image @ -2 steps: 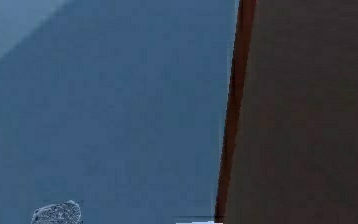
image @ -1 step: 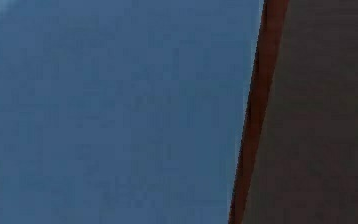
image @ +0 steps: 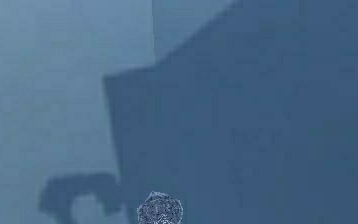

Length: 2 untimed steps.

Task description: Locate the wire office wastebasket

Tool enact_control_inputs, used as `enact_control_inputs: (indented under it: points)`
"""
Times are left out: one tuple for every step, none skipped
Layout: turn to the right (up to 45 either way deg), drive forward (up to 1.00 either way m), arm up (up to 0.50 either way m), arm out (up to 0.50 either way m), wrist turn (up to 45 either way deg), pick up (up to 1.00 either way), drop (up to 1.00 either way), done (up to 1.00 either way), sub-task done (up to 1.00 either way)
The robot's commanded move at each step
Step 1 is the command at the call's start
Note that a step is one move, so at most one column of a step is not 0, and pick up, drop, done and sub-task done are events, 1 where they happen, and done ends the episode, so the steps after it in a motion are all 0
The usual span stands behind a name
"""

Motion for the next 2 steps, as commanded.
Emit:
enact_control_inputs:
  points:
    - [-6.0,0.0,0.0,0.0,0.0,0.0,0.0,0.0,0.0]
    - [0.0,0.0,0.0,0.0,0.0,0.0,0.0,1.0,0.0]
